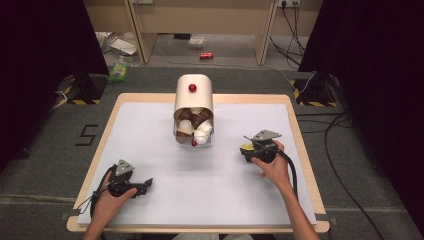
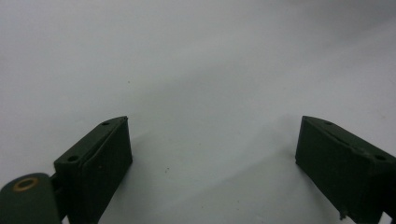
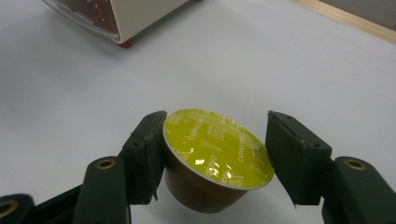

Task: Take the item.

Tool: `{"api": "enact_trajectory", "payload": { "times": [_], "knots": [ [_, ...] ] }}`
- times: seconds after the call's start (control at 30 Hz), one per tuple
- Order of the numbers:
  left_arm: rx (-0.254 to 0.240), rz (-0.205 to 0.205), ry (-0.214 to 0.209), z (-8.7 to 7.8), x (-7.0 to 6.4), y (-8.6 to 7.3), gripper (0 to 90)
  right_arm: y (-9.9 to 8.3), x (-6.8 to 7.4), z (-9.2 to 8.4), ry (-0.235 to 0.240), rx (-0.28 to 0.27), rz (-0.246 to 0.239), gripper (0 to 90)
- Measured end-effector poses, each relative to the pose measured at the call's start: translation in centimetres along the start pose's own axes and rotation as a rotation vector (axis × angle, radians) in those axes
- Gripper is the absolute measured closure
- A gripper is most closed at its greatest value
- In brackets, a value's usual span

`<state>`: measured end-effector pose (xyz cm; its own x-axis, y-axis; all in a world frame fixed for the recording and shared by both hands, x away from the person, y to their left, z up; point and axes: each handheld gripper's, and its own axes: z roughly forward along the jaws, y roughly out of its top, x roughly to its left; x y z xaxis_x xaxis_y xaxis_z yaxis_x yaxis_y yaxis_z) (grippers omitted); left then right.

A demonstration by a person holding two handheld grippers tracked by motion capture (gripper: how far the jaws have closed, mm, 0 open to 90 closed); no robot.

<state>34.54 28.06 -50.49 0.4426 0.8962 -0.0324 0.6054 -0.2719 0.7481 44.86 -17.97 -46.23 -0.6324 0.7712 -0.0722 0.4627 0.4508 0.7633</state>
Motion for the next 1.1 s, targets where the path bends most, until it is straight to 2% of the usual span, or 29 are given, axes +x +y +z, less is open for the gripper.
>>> {"api": "enact_trajectory", "payload": {
  "times": [0.33, 0.57, 0.77, 1.1],
  "knots": [
    [-0.001, -0.001, 0.000, 0.0, 0.0, 0.0, 10.1, -0.5, 0.1, 1.2, 0.008, 0.040, -0.008, 39.5],
    [-0.001, -0.002, -0.001, 0.0, 0.0, 0.0, 10.1, -0.5, 0.1, 1.2, 0.003, 0.036, 0.010, 27.2],
    [-0.001, -0.002, 0.000, 0.0, 0.0, 0.0, 10.1, -0.4, 0.1, 0.9, 0.004, 0.025, 0.028, 23.2],
    [-0.002, -0.002, -0.003, 0.0, 0.0, 0.0, 10.2, -0.3, 0.0, -0.6, 0.002, -0.008, 0.041, 21.3]
  ]
}}
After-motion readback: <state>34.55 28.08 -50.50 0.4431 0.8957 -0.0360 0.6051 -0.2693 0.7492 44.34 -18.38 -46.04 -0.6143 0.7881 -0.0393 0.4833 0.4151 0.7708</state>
